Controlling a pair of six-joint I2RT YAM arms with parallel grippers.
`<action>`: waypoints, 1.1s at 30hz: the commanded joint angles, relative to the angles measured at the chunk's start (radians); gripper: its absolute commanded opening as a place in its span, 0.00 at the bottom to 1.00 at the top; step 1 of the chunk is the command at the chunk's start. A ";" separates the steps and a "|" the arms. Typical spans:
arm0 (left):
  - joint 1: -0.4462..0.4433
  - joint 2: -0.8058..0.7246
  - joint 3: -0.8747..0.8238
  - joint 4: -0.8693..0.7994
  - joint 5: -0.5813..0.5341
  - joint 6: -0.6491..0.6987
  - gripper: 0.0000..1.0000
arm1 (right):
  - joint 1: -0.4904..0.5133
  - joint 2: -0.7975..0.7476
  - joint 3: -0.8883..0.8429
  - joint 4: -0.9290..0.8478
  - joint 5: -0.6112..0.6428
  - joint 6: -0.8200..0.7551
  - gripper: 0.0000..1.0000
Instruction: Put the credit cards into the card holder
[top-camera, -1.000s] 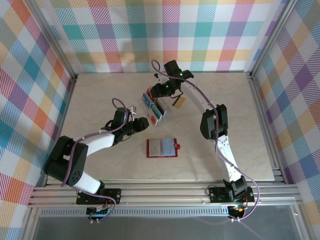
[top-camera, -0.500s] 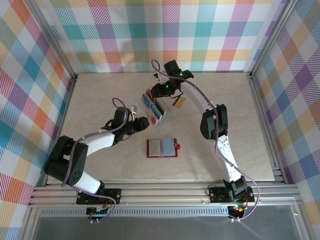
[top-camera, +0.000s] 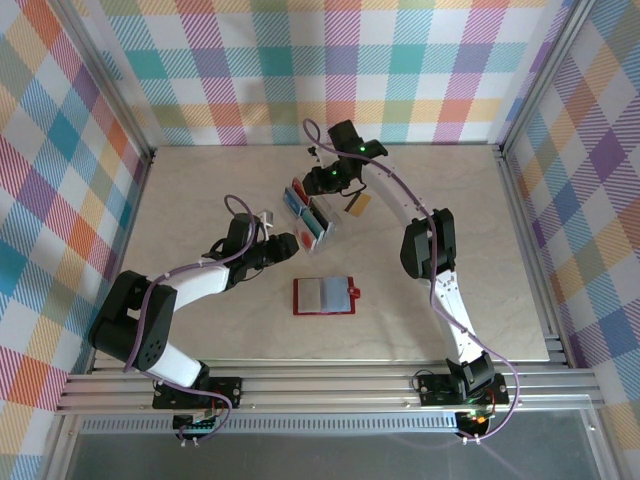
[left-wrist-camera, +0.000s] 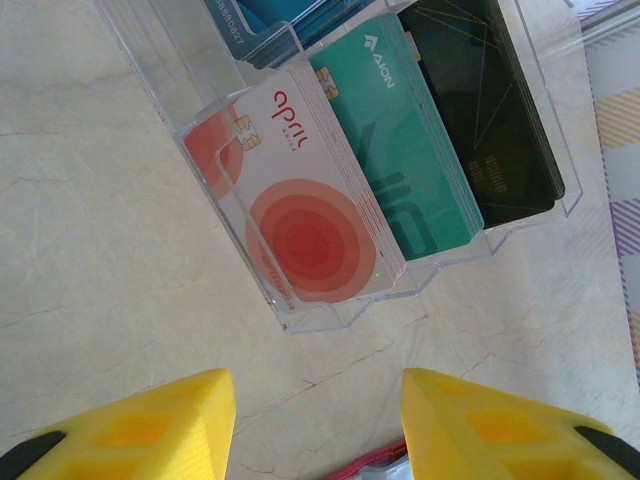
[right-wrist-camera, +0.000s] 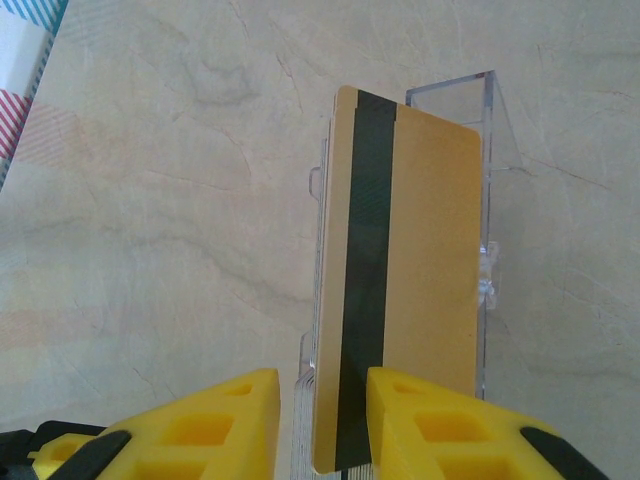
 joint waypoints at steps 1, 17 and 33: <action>0.012 0.004 0.028 -0.004 0.016 -0.005 0.47 | 0.008 -0.041 0.011 -0.015 -0.046 -0.018 0.28; 0.013 0.008 0.043 -0.012 0.016 -0.008 0.47 | 0.005 -0.052 0.012 -0.023 -0.007 -0.012 0.17; 0.014 0.028 0.085 -0.039 0.009 -0.008 0.47 | -0.030 -0.044 0.012 -0.011 0.007 0.043 0.03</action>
